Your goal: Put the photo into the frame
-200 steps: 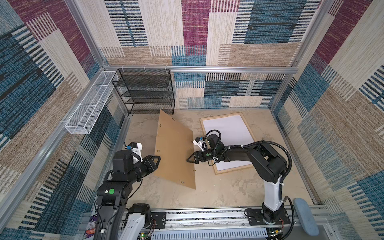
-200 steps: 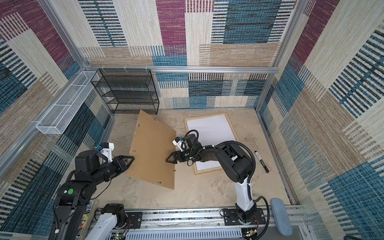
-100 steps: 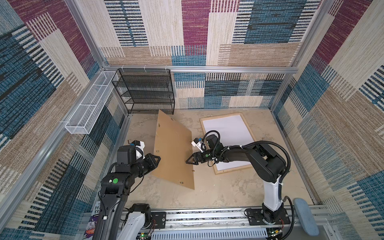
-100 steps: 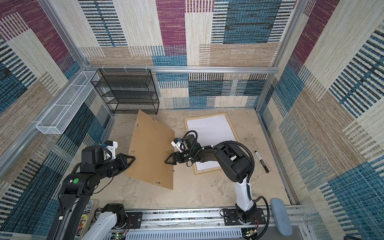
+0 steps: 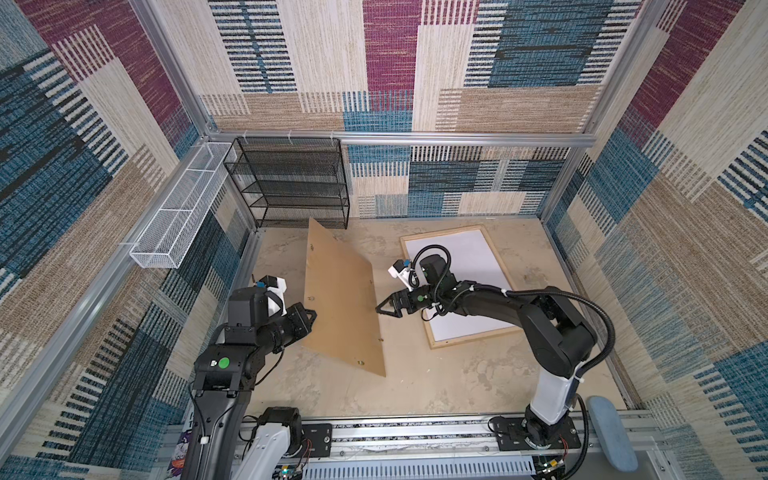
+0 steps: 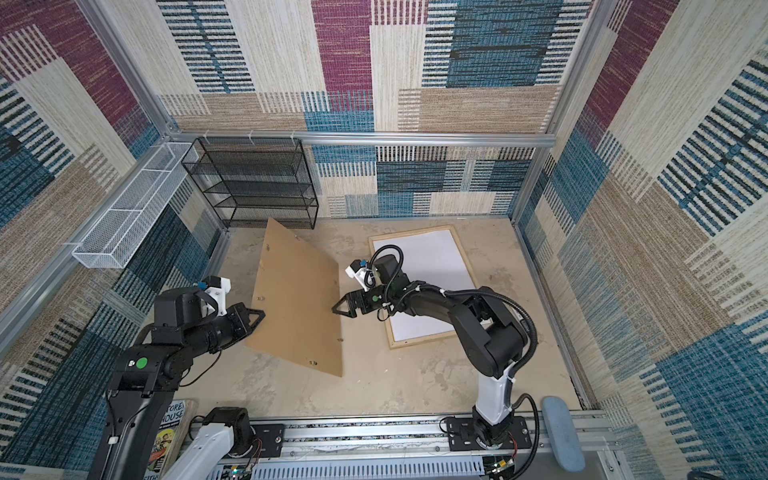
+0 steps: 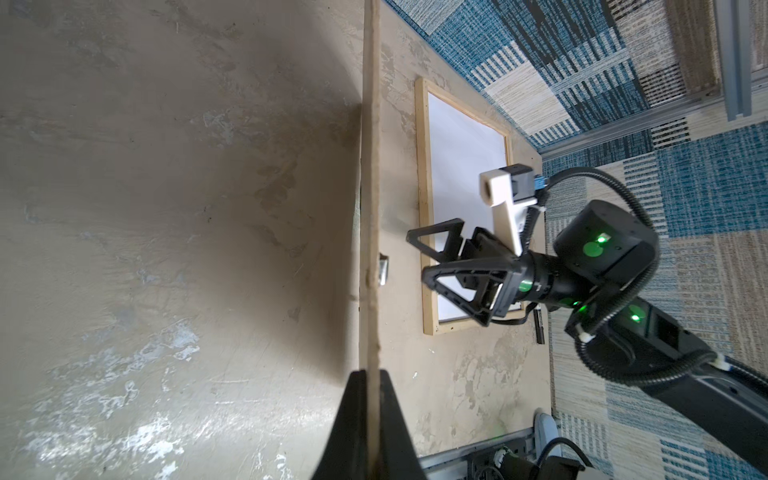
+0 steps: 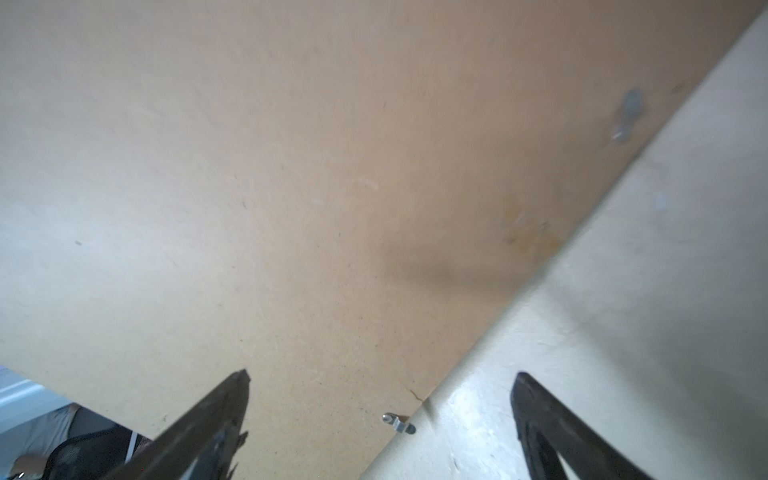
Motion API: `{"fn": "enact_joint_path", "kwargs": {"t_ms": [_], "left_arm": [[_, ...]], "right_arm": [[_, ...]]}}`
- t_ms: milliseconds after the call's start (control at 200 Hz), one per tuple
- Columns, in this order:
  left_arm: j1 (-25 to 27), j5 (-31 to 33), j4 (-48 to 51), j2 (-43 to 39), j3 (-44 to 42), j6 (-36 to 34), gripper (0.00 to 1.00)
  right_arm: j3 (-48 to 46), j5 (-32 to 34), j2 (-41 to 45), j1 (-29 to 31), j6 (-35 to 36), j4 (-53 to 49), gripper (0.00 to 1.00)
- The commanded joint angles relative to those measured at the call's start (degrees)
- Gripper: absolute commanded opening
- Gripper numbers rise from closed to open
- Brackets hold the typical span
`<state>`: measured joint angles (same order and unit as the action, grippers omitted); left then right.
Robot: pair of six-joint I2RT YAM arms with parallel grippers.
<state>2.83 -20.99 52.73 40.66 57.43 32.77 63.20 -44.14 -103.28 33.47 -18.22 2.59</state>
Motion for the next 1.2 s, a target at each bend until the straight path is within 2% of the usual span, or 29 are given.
{"fn": "enact_joint_path", "kwargs": {"t_ms": [0,225,446,581,676,881,971,1197], "left_arm": [[-0.01,-2.90,-5.14,-2.21,-0.24,1.31,0.00],[-0.02,-7.28,-16.28,-5.54,-2.15,9.76,0.00],[-0.02,-13.81,-38.40,-5.27,-9.29,23.96,0.00],[0.14,-14.52,-50.21,-4.25,-13.99,31.89,0.00],[1.15,-13.83,-52.38,-3.79,-14.97,33.23,0.00],[7.78,-9.16,-55.40,-1.90,-15.78,33.43,0.00],[11.96,-7.55,-57.08,0.20,-15.64,33.14,0.00],[23.71,2.06,-65.43,6.08,-18.87,32.97,0.00]], "right_arm": [[0.22,1.44,4.87,-3.47,2.09,-2.87,1.00],[-0.86,5.75,12.87,-12.90,3.78,-8.08,1.00],[-3.06,7.43,16.47,-19.79,3.32,-9.55,1.00],[-3.33,8.79,18.34,-23.74,3.15,-10.89,1.00],[-3.84,9.16,19.33,-26.74,3.19,-11.41,1.00],[-4.49,12.30,18.92,-33.60,2.97,-12.13,1.00],[-4.39,13.42,17.75,-35.97,3.44,-12.17,1.00],[-2.56,19.80,11.09,-41.21,5.53,-13.65,1.00]]}}
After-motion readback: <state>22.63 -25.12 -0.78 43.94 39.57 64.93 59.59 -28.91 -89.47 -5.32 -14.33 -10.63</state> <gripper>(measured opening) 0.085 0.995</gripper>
